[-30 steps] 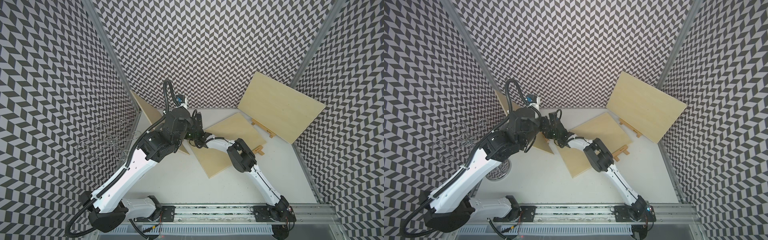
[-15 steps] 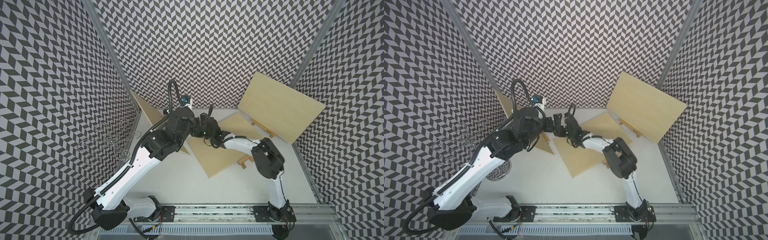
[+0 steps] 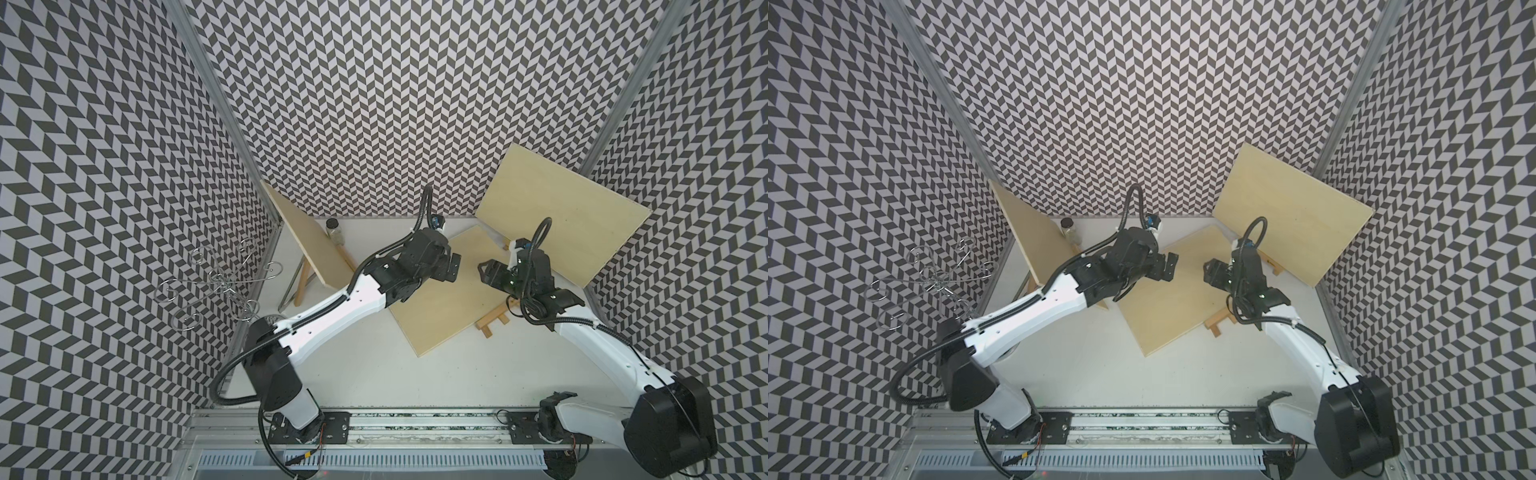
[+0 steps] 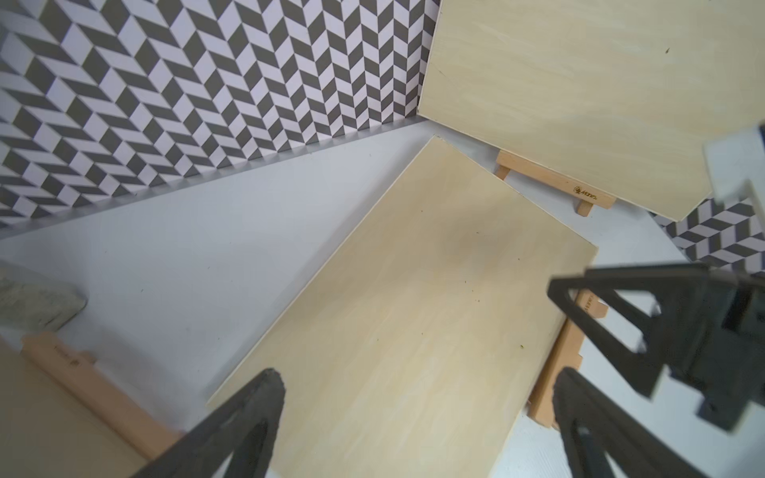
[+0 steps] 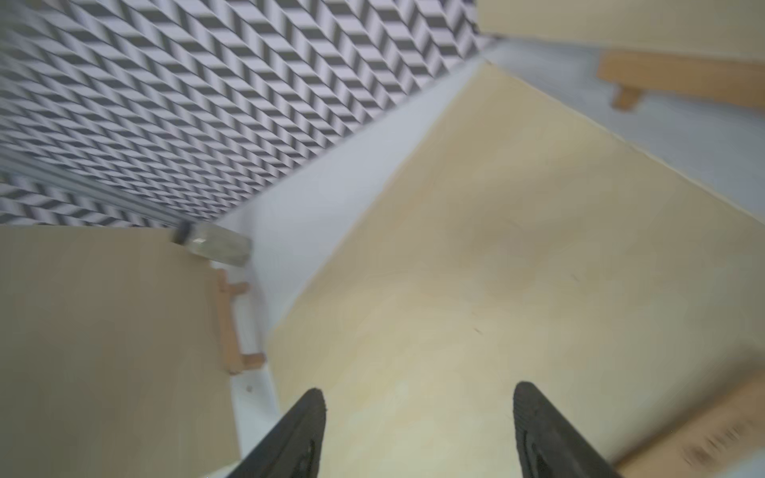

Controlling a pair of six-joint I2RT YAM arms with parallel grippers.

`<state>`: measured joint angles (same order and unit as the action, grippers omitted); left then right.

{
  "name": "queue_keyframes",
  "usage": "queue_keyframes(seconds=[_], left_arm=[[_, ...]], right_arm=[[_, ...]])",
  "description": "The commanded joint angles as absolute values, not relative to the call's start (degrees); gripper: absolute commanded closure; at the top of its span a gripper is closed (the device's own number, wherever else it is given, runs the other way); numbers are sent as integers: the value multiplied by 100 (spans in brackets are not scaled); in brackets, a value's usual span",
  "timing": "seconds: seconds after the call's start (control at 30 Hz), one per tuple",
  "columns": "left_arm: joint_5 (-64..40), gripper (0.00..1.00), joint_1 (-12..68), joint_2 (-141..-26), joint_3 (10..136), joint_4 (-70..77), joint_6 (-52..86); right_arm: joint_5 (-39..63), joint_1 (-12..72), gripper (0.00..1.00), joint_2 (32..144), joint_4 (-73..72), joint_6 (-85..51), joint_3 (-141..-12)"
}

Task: Assemble the easel
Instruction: Move the easel to the center of the board.

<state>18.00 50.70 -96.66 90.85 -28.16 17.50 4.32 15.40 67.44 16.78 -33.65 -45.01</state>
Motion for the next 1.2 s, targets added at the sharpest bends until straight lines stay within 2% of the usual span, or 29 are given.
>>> queue_keyframes(seconds=[0.0,0.17,0.5,0.7,1.03,1.17], left_arm=[[1694,1,5045,-10336,9722,-2707,1488],[1727,1,4828,-11321,10431,-2855,1583],[1540,1,4318,-12564,11924,-2706,1215],[1356,1,4189,-12865,12050,-2949,1269],[1157,1,4147,-12612,11235,-2777,1420],[1019,1,4135,-12563,10906,-2708,1405]], right_arm=[[462,1355,27,6389,2450,-3716,-4199],[-34,1211,23,6279,2789,-3761,-3871],[157,954,23,7623,2344,-3648,-4032],[523,715,22,8077,2081,-3643,-3708],[-184,-322,22,6727,2476,-3794,-3025],[-419,-470,22,6445,2370,-3821,-2975]])
